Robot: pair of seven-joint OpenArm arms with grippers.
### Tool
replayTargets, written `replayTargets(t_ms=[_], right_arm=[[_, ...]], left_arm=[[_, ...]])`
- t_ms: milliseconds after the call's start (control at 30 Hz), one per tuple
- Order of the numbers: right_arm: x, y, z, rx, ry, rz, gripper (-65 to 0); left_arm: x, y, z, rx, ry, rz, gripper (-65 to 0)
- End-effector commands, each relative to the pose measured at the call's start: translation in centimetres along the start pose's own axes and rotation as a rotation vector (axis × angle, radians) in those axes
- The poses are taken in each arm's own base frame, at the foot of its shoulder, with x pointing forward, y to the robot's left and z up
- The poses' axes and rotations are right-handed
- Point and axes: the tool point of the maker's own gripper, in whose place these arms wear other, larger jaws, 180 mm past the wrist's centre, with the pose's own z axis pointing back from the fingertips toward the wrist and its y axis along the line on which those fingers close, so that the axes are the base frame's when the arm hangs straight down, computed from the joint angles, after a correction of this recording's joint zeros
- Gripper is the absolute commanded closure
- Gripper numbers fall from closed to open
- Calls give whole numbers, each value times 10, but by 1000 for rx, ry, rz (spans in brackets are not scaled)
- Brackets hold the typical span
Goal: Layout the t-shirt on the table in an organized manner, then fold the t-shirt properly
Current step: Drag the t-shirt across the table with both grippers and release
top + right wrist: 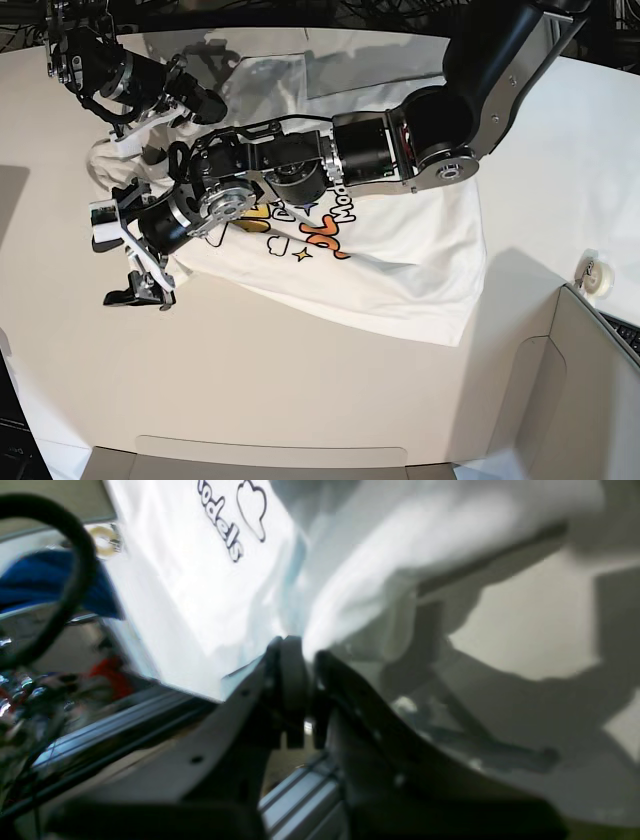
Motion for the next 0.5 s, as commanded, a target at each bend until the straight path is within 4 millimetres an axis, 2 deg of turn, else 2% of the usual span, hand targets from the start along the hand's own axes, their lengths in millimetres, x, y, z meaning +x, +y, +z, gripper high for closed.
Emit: replayTargets(t_ms=[0,67,167,267,367,467], right_arm=[[2,8,3,19,10,22,0],[13,15,3,32,-17,45,0],[31,29,4,61,-59,79,0],[40,41,5,97,-73,96,0],[38,64,9,208,-37,64,0],[54,73,16,223,-64,105,0]], left_arm=[[21,15,-2,66,-63,-22,-488],[17,13,3,116,-54,-5,-486],[-1,-9,19,109,32,81,-486],[-18,15,38,186,103,196,-486],[-33,44,62,257,131,277,-486],[-55,67,89,328,169,338,-486]])
